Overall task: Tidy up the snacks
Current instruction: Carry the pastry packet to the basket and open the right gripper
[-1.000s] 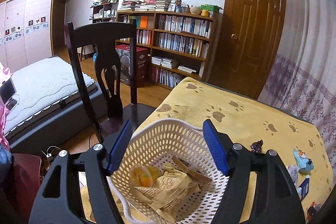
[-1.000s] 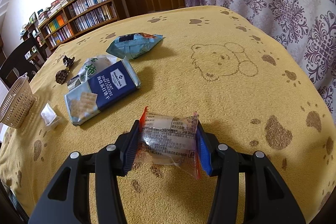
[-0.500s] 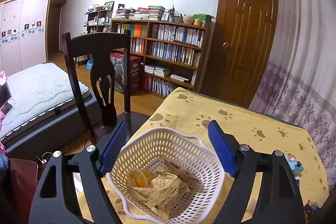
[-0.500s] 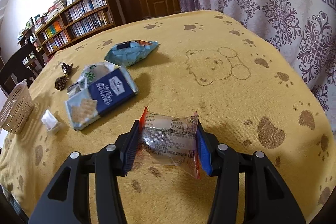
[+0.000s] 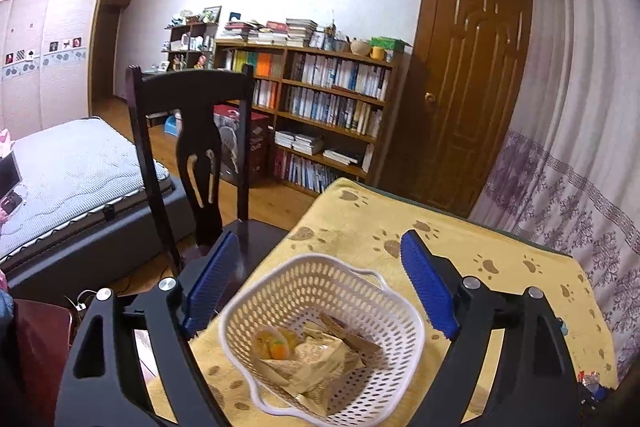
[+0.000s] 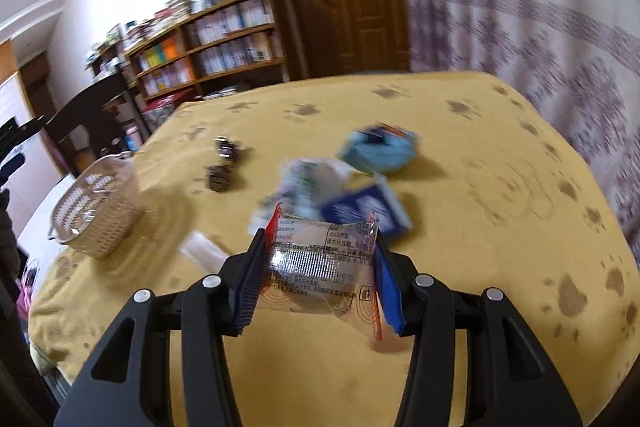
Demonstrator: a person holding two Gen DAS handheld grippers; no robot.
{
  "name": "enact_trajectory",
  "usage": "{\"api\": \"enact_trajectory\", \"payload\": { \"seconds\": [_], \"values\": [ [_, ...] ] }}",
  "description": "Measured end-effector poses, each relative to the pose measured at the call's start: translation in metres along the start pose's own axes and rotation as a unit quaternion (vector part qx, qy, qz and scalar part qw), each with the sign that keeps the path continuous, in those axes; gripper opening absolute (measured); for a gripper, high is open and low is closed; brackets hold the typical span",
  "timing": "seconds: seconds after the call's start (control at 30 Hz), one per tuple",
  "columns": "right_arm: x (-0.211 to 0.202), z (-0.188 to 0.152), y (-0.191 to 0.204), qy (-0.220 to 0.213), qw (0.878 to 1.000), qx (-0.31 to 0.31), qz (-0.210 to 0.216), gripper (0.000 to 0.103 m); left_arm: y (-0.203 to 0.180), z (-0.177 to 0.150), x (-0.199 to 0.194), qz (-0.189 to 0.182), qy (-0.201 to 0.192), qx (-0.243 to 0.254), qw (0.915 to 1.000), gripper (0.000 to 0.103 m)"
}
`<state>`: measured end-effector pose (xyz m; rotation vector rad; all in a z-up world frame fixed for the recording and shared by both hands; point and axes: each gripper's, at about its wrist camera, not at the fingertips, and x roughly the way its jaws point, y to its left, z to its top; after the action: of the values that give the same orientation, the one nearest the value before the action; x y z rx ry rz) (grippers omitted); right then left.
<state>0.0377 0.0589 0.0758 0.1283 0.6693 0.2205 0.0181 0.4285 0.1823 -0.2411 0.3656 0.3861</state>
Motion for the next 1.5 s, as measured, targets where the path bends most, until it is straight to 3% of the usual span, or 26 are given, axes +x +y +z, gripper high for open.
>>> {"api": "enact_trajectory", "payload": {
  "seconds": [0.37, 0.6, 0.8, 0.9, 1.5],
  "values": [
    [0.011, 0.037, 0.126, -0.004, 0.992, -0.091, 0.091, 0.050, 0.021, 0.014, -0.017, 0.024, -0.040, -0.005, 0.9989, 0.087],
    [0.025, 0.045, 0.215, 0.014, 0.975, -0.155, 0.160, 0.050, 0.042, 0.022, -0.027, 0.028, -0.056, -0.030, 0.9976, 0.088],
    [0.041, 0.049, 0.262, 0.044, 0.960, -0.183, 0.209, 0.054, 0.045, 0.024, -0.030, 0.045, -0.065, -0.033, 0.9963, 0.088],
    [0.045, 0.049, 0.274, 0.046, 0.955, -0.192, 0.220, 0.065, 0.046, 0.025, -0.031, 0.042, -0.066, -0.035, 0.9963, 0.088],
    [0.043, 0.035, 0.232, 0.038, 0.971, -0.151, 0.182, 0.066, 0.036, 0.024, -0.036, 0.031, -0.070, -0.021, 0.9968, 0.088]
  ]
}}
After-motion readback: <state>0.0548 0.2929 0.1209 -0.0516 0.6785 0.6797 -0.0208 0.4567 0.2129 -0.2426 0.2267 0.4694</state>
